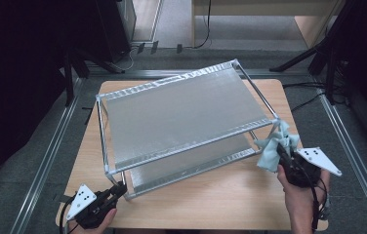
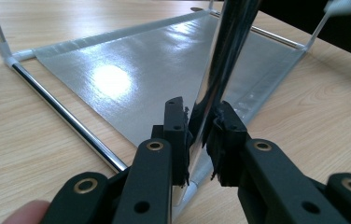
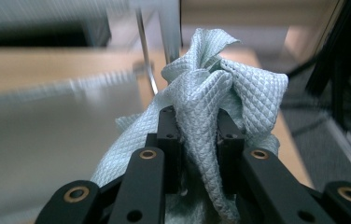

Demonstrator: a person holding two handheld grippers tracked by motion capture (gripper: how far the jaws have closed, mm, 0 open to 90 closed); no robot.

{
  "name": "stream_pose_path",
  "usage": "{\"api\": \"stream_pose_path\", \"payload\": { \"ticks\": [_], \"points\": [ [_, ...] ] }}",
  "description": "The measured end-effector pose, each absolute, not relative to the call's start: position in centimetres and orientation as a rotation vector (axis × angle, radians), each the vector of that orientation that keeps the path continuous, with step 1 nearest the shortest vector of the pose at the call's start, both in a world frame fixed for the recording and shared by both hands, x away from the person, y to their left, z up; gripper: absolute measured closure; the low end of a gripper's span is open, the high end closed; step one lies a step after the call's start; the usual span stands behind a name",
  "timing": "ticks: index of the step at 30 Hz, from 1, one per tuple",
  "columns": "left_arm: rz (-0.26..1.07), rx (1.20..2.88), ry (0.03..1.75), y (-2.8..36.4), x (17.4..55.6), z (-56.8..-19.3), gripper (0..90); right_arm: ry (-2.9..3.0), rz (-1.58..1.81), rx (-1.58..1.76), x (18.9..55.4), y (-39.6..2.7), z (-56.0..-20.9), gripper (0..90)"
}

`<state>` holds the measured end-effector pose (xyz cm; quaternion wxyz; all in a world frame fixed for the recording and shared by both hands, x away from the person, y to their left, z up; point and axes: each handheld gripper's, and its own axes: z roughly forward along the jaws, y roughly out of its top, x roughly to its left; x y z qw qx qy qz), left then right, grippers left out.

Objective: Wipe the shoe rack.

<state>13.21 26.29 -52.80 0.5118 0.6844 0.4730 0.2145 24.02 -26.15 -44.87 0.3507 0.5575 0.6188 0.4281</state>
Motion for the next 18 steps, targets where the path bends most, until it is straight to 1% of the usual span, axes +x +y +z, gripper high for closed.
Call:
{"api": "stream_pose_path", "payload": {
  "ticks": [5,8,12,16,18],
  "points": [
    [0.514,1.642,1.138,26.2,13.2,-52.8,78.5,1.516,1.234,1.311,23.8,-24.1,-39.9,76.3],
    [0.52,1.643,1.137,26.1,13.3,-52.8,78.6,1.523,1.258,1.237,25.0,-22.5,-38.1,76.1],
    [0.526,1.647,1.129,26.1,13.3,-52.9,78.9,1.526,1.264,1.233,27.8,-20.9,-37.7,75.9],
    [0.525,1.649,1.131,26.1,13.4,-52.9,79.0,1.619,1.189,1.272,30.6,-19.8,-38.7,75.9],
    [0.528,1.648,1.133,26.1,13.3,-52.8,79.0,1.646,1.155,1.33,31.3,-19.3,-39.7,75.9]
  ]
}}
